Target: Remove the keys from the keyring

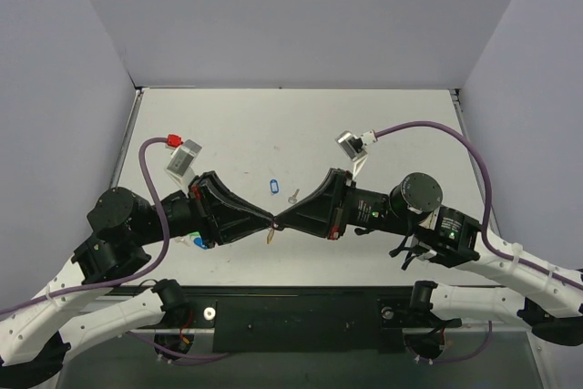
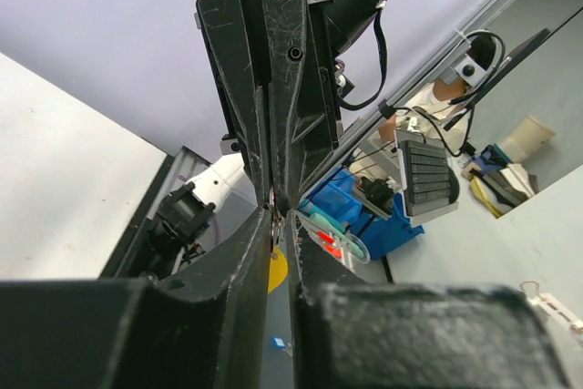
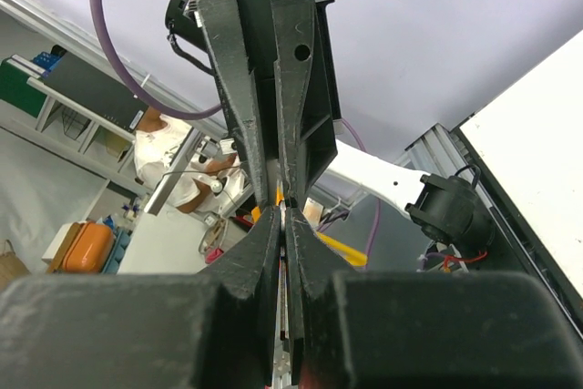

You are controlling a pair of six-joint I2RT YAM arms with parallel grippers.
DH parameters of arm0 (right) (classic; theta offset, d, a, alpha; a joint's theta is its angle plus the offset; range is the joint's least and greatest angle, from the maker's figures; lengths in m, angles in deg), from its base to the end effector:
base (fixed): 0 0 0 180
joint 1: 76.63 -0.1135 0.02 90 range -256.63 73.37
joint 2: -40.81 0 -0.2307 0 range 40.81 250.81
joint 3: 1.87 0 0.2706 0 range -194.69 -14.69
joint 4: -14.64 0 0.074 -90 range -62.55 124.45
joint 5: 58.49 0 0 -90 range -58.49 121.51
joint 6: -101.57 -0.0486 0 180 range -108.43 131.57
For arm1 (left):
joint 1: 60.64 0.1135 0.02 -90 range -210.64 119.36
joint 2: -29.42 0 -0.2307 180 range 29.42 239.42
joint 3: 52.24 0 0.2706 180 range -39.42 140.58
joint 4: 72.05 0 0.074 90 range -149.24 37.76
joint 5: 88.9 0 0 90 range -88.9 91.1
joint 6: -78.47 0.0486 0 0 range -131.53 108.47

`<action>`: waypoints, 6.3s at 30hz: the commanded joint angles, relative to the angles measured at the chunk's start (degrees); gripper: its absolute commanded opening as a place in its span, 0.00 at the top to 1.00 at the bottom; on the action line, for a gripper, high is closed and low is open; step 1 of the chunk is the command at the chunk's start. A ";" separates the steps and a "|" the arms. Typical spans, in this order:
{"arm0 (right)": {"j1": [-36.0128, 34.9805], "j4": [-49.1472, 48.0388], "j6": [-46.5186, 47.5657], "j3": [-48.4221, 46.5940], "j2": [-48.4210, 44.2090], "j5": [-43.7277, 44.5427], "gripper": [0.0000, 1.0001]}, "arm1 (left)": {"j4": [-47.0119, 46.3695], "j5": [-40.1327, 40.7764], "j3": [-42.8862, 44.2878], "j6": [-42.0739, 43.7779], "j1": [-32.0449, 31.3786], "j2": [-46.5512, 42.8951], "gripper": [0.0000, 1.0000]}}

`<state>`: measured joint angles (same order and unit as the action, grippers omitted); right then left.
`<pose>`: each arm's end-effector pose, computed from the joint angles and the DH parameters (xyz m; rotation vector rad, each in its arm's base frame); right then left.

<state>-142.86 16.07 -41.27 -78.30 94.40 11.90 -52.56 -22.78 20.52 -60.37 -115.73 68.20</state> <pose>0.0834 0.2298 0.4479 -0.5348 1.3994 1.9625 0.0864 -0.1582 0.4389 0.5012 1.5069 -1.7577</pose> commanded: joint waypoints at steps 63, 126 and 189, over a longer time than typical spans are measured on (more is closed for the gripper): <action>-0.38 -5.23 -0.51 -4.24 3.37 0.10 1.00 | -7.73 4.90 -1.14 -5.12 -0.28 -1.70 1.00; -0.74 -3.74 1.60 -5.91 1.88 2.22 1.00 | -8.26 7.88 -2.64 -5.30 -0.28 -2.13 0.71; -2.14 5.83 3.88 -5.73 2.40 1.34 1.00 | 19.77 -7.15 12.74 9.02 -0.28 4.89 1.00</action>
<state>-144.94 23.30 -38.74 -82.30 96.32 12.36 -34.86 -24.79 30.55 -53.73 -115.67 71.68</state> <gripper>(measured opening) 0.008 0.018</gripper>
